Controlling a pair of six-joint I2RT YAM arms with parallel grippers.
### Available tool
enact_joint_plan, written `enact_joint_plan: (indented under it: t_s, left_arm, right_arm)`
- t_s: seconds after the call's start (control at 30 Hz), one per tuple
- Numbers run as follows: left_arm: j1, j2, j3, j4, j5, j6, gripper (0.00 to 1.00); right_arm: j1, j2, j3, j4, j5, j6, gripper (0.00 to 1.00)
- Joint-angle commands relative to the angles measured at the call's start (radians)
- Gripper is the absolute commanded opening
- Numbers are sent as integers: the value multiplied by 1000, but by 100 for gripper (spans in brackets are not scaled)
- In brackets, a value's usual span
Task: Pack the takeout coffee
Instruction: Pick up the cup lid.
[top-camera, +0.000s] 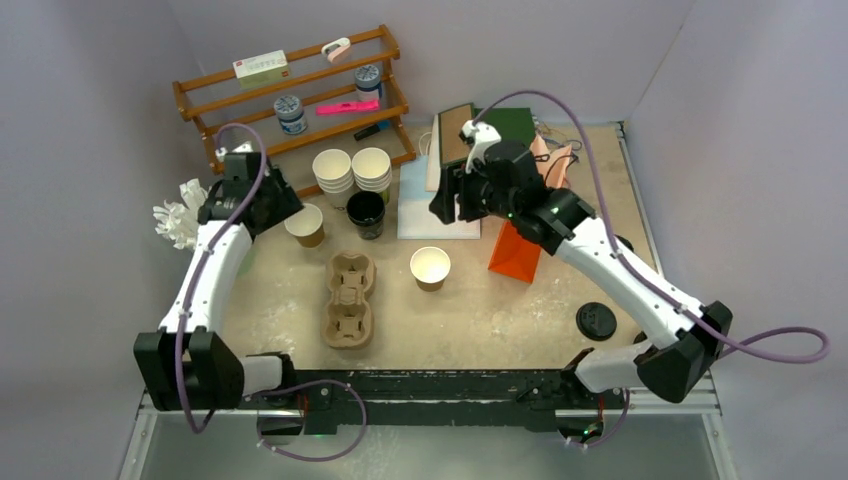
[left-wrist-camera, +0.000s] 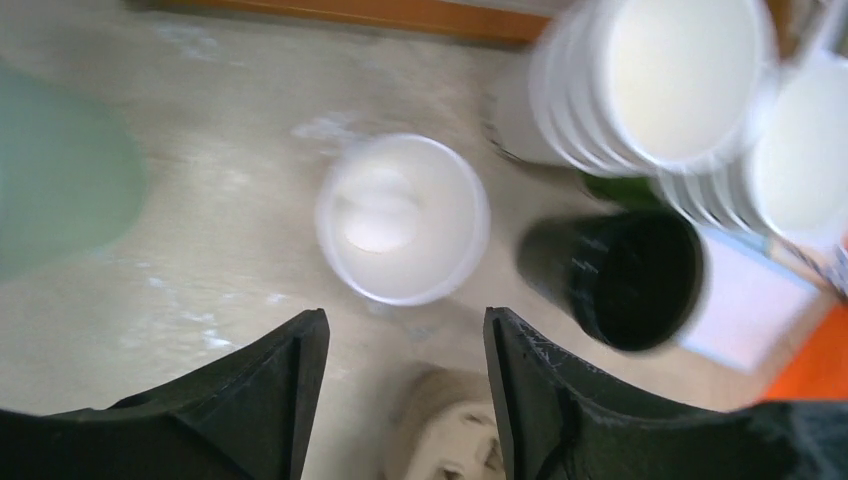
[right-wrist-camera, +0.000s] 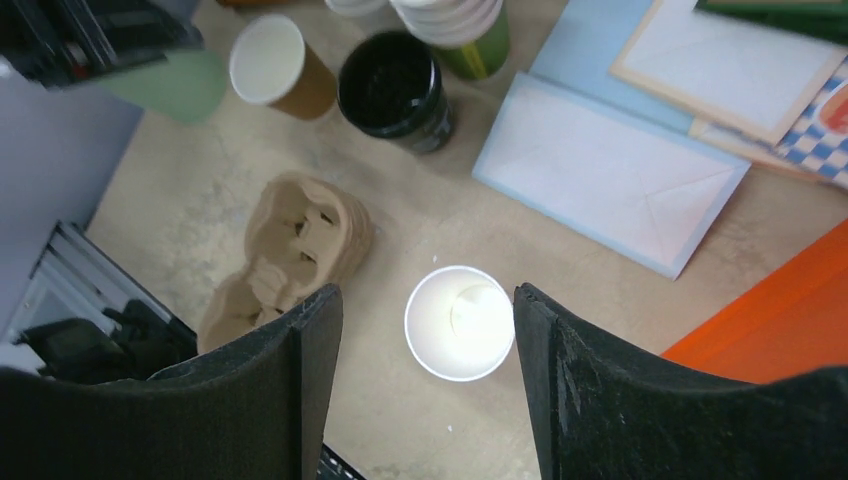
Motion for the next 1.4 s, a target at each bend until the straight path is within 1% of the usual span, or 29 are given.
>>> enact_joint_plan:
  t_s: [0.0, 0.03, 0.1, 0.2, 0.27, 0.33, 0.4, 0.47, 0.57, 0.67, 0.73, 0.77, 0.83, 0.97, 1.1, 1.17, 1.27, 1.37]
  left_arm:
    - [-158, -84, -47, 71, 111, 18, 62]
    - [-186, -94, -61, 91, 141, 1, 64]
    - [-253, -104, -68, 120, 179, -23, 65]
    - [-402, -95, -56, 142, 160, -15, 68]
    - [-495, -84, -57, 167, 158, -1, 68]
    - [-571, -74, -63, 195, 169, 16, 68]
    - [-629, -67, -70, 217, 182, 40, 68]
    - [-665, -62, -77, 234, 201, 79, 68]
    - [-676, -58, -84, 235, 210, 129, 71]
    - [-677, -80, -112, 298, 251, 173, 72]
    - [-677, -103, -147, 360, 279, 182, 73]
    - [-678, -110, -167, 387, 281, 183, 73]
    - [-678, -111, -191, 411, 278, 188, 73]
    - [-678, -79, -203, 417, 292, 205, 70]
    - [-678, -69, -209, 442, 335, 224, 71]
    - [-678, -72, -217, 453, 330, 216, 74]
    - [-678, -68, -227, 469, 327, 203, 85]
    - [-681, -50, -237, 486, 332, 209, 89]
  right_arm:
    - [0, -23, 204, -158, 166, 1, 67]
    - [-7, -7, 260, -208, 200, -2, 67]
    - [-42, 27, 376, -299, 233, -9, 67]
    - [-130, 61, 507, -405, 275, -9, 67]
    - [-206, 54, 550, -445, 314, 4, 67]
    - [-273, 32, 570, -471, 389, 16, 67]
    - [-346, 16, 600, -530, 439, 43, 69]
    - [-429, -1, 614, -598, 454, 69, 70]
    - [-548, -64, 524, -652, 453, 107, 75]
    - [-648, -144, 345, -660, 445, 156, 81]
    - [-690, -174, 241, -654, 423, 201, 88]
    - [-734, -187, 182, -639, 402, 224, 92]
    - [-780, -204, 80, -600, 364, 267, 98]
    - [-815, -192, -54, -543, 290, 365, 99]
    - [-820, -171, -140, -488, 326, 439, 98]
    - [-836, -160, -172, -486, 355, 493, 99]
    - [-920, -177, -254, -431, 256, 513, 99]
    - [-956, -209, -300, -388, 248, 518, 98]
